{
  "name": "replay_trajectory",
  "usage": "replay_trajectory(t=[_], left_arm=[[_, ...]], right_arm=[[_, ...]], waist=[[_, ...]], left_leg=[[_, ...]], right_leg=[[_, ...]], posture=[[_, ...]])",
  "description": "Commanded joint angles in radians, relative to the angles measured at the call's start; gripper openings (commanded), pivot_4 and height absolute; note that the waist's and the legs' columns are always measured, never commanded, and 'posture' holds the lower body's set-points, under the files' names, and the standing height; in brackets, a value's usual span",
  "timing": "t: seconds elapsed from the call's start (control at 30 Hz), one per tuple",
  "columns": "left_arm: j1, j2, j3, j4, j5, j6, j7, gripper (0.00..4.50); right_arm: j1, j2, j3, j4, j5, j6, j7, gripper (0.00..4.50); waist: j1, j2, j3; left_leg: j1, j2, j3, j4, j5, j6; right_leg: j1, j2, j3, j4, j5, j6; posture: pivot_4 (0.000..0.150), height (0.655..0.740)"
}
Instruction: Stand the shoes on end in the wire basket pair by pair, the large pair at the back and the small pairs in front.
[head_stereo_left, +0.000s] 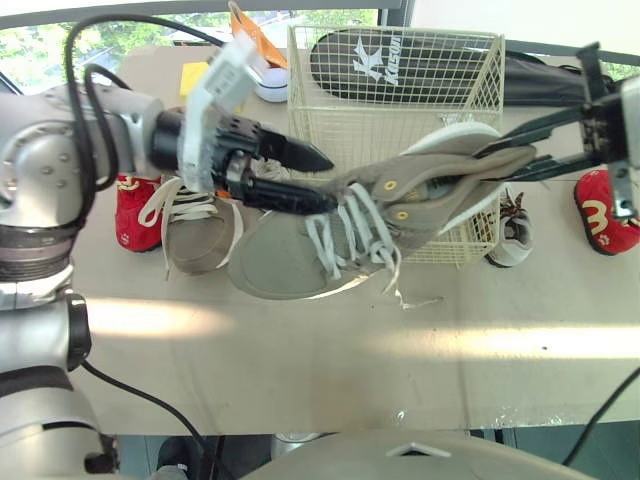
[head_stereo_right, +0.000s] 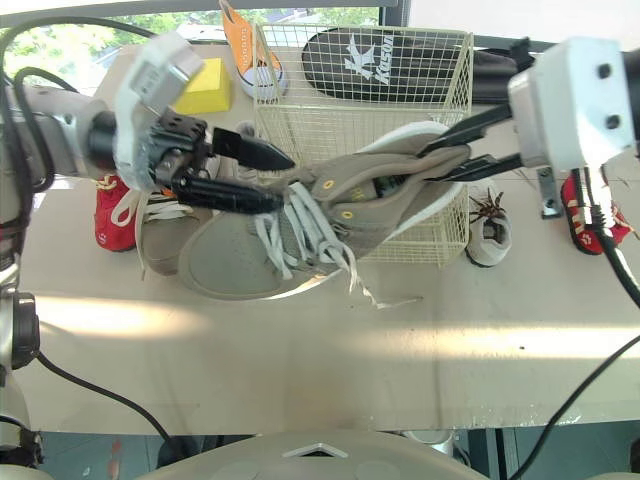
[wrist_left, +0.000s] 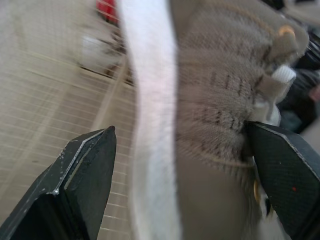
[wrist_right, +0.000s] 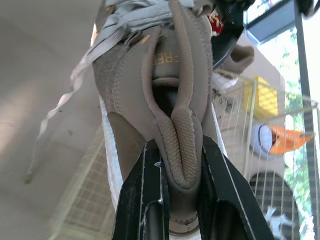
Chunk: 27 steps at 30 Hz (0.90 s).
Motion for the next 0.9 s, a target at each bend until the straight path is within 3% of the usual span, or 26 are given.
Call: replay_trajectory(t=[0.03,0.07,0.13,0.17,0.3,0.33,0.37,0.4,0.5,0.53,0.6,0.7,0.83,0.9], left_arm=[[-0.017,-0.011,-0.045,-0.018,0.067,-0.043,-0.101,3.97],[-0.017,-0.016,-0.052,-0.015,0.083,-0.052,-0.118,3.77],[-0.007,-0.037,-0.046,-0.017,0.087,-0.044,-0.115,2.81],[0.0,-0.053,-0.028,-0.013,0.078,-0.033,-0.098,2.81],[0.027,-0.115,0.062,-0.005,0.047,0.011,-0.029,1.45],[0.041,-0.132,0.093,-0.006,0.039,0.019,-0.001,1.11],[0.059,-0.148,0.128,-0.012,0.03,0.026,0.025,0.85],[0.083,-0.165,0.173,-0.02,0.011,0.038,0.062,0.73],[0.153,-0.259,0.36,-0.051,-0.071,0.039,0.236,0.55],[0.162,-0.304,0.429,-0.057,-0.127,0.031,0.308,0.53],[0.167,-0.364,0.506,-0.076,-0.204,0.04,0.426,0.52],[0.189,-0.432,0.542,-0.13,-0.178,-0.024,0.555,0.5],[0.189,-0.497,0.496,-0.181,-0.017,-0.21,0.627,0.48],[0.215,-0.511,0.421,-0.209,0.108,-0.343,0.597,0.48]], right_arm=[[-0.058,0.024,-0.029,0.009,-0.016,-0.023,-0.009,0.0],[-0.06,0.03,-0.027,0.007,-0.023,-0.027,-0.007,0.0],[-0.057,0.044,-0.031,-0.002,-0.016,-0.001,-0.023,0.0],[-0.052,0.046,-0.036,-0.018,-0.003,0.021,-0.029,0.0],[-0.018,0.053,-0.061,-0.064,0.011,0.093,-0.075,0.0],[0.003,0.054,-0.076,-0.076,0.005,0.107,-0.101,0.96],[0.035,0.046,-0.095,-0.087,-0.005,0.115,-0.118,1.4],[0.08,0.029,-0.126,-0.098,-0.013,0.137,-0.141,1.69],[0.273,-0.049,-0.311,-0.134,0.024,0.341,-0.237,3.3],[0.333,-0.051,-0.386,-0.151,0.06,0.408,-0.268,3.6],[0.406,-0.031,-0.509,-0.179,0.123,0.527,-0.352,3.61],[0.481,0.029,-0.682,-0.235,0.243,0.694,-0.488,3.61],[0.473,0.192,-0.765,-0.315,0.586,0.957,-0.829,3.61],[0.413,0.3,-0.678,-0.281,0.859,0.894,-1.139,3.61]], waist=[[0.002,0.0,0.0],[0.004,0.0,0.0],[0.006,0.0,0.0],[0.006,-0.001,0.0],[0.002,-0.001,-0.001],[0.003,-0.001,-0.001],[0.003,-0.001,-0.001],[0.004,-0.002,-0.001],[0.005,-0.003,-0.002],[0.007,-0.004,-0.002],[0.008,-0.004,-0.002],[0.004,-0.003,-0.003],[0.003,-0.002,-0.004],[-0.002,-0.001,-0.003]], left_leg=[[-0.002,0.0,0.0,0.001,0.0,0.0],[-0.004,0.0,0.0,0.001,0.0,0.0],[-0.005,-0.001,-0.002,0.003,0.0,0.001],[-0.005,-0.001,-0.002,0.003,0.0,0.001],[-0.005,-0.001,-0.001,0.005,-0.001,0.002],[-0.004,-0.001,-0.001,0.005,-0.001,0.002],[-0.004,-0.001,-0.001,0.005,-0.001,0.002],[-0.004,-0.001,-0.001,0.005,-0.001,0.002],[-0.006,0.0,-0.005,0.005,-0.001,0.002],[-0.006,-0.001,-0.006,0.006,-0.001,0.002],[-0.007,-0.001,-0.008,0.006,-0.001,0.002],[-0.006,-0.001,-0.008,0.005,-0.001,0.002],[0.0,-0.001,-0.009,0.004,0.0,0.0],[0.001,-0.001,-0.009,0.004,0.002,-0.002]], right_leg=[[-0.002,0.0,0.0,0.0,0.001,0.001],[-0.003,0.0,0.0,0.0,0.001,0.002],[-0.003,0.0,-0.001,-0.001,0.002,0.003],[-0.002,0.0,-0.001,-0.001,0.002,0.003],[-0.002,-0.002,0.0,0.0,0.002,0.003],[-0.002,-0.002,0.0,0.001,0.002,0.004],[-0.002,-0.002,0.0,0.001,0.002,0.004],[-0.002,-0.002,0.0,0.002,0.002,0.004],[-0.001,-0.009,-0.001,0.001,0.002,0.004],[-0.002,-0.01,-0.002,0.002,0.003,0.004],[-0.001,-0.011,-0.003,0.001,0.003,0.004],[-0.001,-0.012,-0.004,0.002,0.003,0.004],[0.005,-0.012,-0.004,0.002,0.003,0.003],[0.005,-0.012,-0.003,0.002,0.005,-0.001]], posture=[[0.15,0.74],[0.15,0.74],[0.15,0.74],[0.15,0.74],[0.15,0.74],[0.15,0.74],[0.15,0.74],[0.15,0.74],[0.15,0.74],[0.15,0.74],[0.15,0.74],[0.15,0.74],[0.15,0.74],[0.15,0.74]])
